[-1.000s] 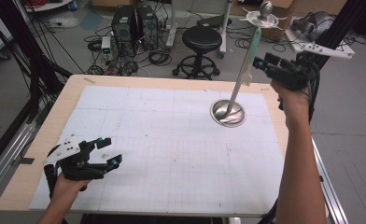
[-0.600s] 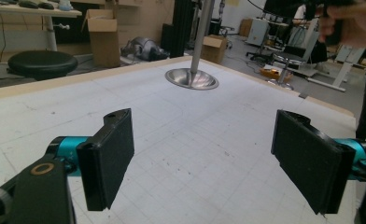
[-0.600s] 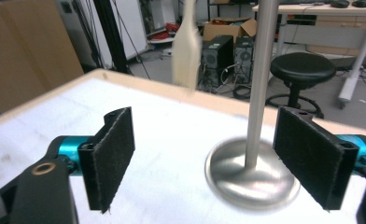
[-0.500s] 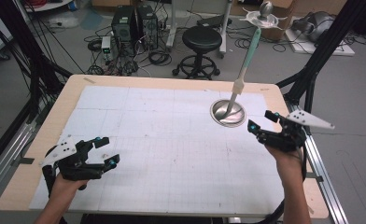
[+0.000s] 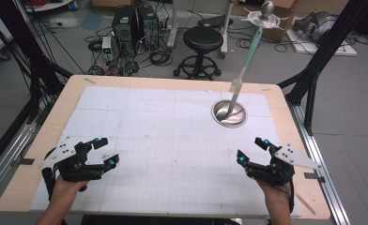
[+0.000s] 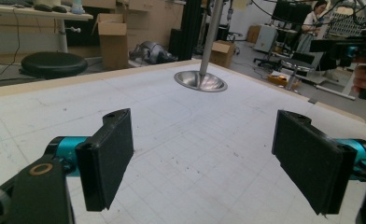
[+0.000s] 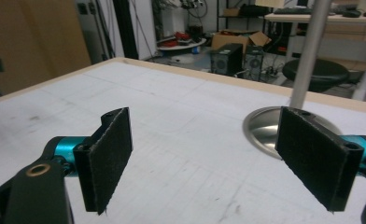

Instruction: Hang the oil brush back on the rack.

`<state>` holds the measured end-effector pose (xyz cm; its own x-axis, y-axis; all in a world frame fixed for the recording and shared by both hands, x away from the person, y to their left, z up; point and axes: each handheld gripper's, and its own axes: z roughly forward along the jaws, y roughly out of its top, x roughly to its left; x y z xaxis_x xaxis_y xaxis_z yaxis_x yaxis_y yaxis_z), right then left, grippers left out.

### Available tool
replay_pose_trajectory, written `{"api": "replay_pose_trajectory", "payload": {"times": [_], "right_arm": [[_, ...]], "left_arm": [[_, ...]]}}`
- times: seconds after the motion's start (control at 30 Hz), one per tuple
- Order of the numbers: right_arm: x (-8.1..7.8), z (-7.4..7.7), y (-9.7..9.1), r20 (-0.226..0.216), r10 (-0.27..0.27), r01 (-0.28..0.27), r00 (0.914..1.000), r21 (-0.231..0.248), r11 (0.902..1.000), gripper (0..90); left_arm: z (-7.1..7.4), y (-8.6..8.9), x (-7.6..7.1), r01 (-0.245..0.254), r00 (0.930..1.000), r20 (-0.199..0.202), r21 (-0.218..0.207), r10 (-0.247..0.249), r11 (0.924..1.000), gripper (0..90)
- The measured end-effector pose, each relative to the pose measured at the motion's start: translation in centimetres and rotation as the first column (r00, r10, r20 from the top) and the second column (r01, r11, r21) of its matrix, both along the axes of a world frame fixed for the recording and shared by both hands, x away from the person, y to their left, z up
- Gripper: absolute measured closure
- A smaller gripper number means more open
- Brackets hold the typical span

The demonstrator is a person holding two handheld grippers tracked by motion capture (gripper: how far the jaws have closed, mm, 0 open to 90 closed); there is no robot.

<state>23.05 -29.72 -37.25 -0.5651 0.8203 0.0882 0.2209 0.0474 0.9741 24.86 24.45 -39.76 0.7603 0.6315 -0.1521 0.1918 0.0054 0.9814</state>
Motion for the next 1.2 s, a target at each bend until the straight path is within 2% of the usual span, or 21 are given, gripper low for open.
{"api": "replay_pose_trajectory", "payload": {"times": [0.13,0.37,0.57,1.2], "right_arm": [[-1.1,-1.0,0.0,-0.003,0.015,-0.015,0.9999,0.01,0.9998,18.1],[-2.0,-1.9,-0.3,-0.028,0.014,-0.014,0.9995,0.011,0.9998,18.1],[-2.2,-1.9,-0.5,-0.024,0.005,-0.004,0.9997,0.028,0.9996,18.1],[-2.0,-2.3,-0.1,-0.037,0.008,-0.007,0.9993,0.011,0.9999,18.1]], "left_arm": [[-0.2,0.1,-0.1,-0.002,1.0,0.0,0.005,0.002,1.0,21.2],[-0.4,0.4,-0.5,-0.014,0.9999,-0.001,0.011,0.014,0.9998,21.2],[-0.5,0.4,-0.9,-0.009,1.0,0.002,0.003,0.009,1.0,21.3],[-0.6,0.2,-0.9,-0.006,1.0,-0.007,-0.001,0.006,1.0,21.4]]}}
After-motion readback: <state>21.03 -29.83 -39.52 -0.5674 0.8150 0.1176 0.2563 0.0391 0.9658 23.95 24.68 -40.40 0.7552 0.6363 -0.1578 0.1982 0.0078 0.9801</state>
